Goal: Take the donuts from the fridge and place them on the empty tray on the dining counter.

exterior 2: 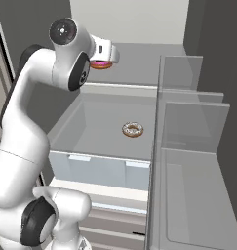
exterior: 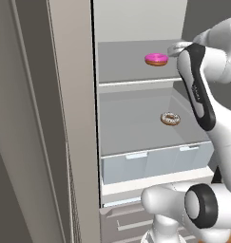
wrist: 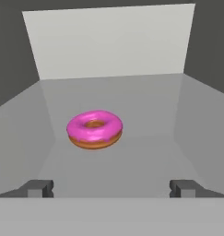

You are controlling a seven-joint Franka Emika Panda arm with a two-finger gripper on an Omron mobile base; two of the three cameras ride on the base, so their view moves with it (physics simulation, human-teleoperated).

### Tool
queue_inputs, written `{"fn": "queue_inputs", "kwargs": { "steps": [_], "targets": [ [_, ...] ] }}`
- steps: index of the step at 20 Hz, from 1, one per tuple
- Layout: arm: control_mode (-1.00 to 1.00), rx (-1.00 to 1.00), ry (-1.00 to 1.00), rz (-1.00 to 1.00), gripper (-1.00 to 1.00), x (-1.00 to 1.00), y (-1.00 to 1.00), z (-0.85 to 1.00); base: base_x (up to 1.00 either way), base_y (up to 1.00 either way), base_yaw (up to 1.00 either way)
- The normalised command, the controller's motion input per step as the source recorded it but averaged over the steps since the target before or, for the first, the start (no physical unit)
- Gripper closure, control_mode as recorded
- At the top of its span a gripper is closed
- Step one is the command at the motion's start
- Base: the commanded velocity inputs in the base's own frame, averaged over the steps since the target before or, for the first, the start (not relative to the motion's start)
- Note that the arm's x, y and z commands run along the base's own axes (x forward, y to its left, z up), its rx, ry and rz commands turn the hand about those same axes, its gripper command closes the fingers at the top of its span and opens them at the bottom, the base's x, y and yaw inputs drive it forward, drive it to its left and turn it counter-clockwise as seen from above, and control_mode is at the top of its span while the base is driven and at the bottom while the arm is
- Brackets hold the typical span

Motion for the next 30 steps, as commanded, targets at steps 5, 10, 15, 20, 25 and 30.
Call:
{"fn": "queue_inputs", "kwargs": {
  "steps": [5, 10, 15, 20, 25, 30],
  "targets": [
    [-1.00, 0.00, -0.03, 0.03, -1.00, 0.04, 0.00, -0.22, 0.00, 0.00, 0.00],
    [-1.00, 0.01, 0.00, 0.04, -1.00, 0.20, 0.00, -0.23, 0.00, 0.00, 0.00],
    [-1.00, 0.00, 0.07, 0.02, -1.00, 0.45, 0.00, -0.01, 0.00, 0.00, 0.00],
    [-1.00, 0.00, 0.06, 0.02, -1.00, 0.42, 0.00, -0.04, 0.00, 0.00, 0.00],
    [-1.00, 0.00, 0.00, 0.01, -1.00, 0.38, 0.00, 0.00, 0.00, 0.00, 0.00],
    [-1.00, 0.00, 0.00, 0.03, -1.00, 0.36, 0.00, 0.00, 0.00, 0.00, 0.00]
  ]
}}
